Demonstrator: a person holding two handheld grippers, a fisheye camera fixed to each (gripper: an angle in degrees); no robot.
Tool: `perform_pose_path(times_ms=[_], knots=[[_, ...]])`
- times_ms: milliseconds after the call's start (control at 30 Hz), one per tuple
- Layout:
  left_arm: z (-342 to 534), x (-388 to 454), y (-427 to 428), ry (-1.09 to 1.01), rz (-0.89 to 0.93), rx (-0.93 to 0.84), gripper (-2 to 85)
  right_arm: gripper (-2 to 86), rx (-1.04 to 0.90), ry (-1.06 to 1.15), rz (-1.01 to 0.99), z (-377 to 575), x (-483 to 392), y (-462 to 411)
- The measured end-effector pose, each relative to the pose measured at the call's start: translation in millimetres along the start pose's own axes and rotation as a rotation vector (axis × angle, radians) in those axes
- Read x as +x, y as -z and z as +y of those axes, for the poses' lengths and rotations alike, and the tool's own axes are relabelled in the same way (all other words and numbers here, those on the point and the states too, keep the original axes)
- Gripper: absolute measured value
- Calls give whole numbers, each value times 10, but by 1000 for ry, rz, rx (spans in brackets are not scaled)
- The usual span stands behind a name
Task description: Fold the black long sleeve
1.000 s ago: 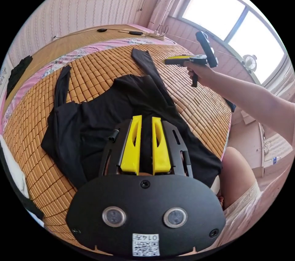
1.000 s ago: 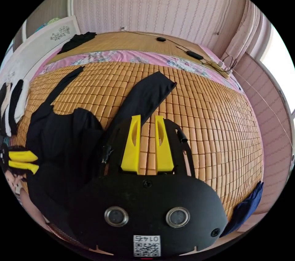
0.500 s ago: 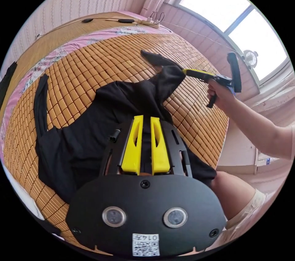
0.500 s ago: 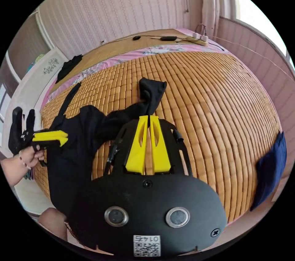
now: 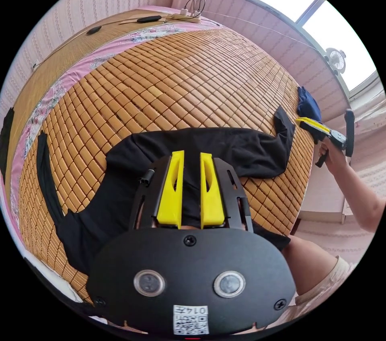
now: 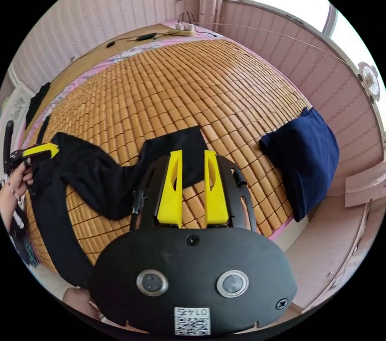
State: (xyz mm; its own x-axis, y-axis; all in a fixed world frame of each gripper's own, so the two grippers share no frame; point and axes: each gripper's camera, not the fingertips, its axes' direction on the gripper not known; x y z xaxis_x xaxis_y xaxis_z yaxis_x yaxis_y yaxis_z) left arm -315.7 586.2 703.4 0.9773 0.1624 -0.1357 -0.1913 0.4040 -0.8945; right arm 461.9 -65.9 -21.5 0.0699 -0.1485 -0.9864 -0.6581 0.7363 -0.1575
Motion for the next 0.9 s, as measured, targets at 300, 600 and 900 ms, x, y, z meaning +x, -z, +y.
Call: perform_pose_path(times_ms=[300, 600, 900], knots=[[-115, 3, -556, 15, -44, -67, 65, 0, -72, 117, 133, 171, 154, -192], [-92, -6, -475, -23, -38, -73, 64, -8, -205, -22, 155, 195, 653, -359], [-159, -78, -295, -8, -90, -15, 44, -7, -34, 99, 61, -112, 233, -862]])
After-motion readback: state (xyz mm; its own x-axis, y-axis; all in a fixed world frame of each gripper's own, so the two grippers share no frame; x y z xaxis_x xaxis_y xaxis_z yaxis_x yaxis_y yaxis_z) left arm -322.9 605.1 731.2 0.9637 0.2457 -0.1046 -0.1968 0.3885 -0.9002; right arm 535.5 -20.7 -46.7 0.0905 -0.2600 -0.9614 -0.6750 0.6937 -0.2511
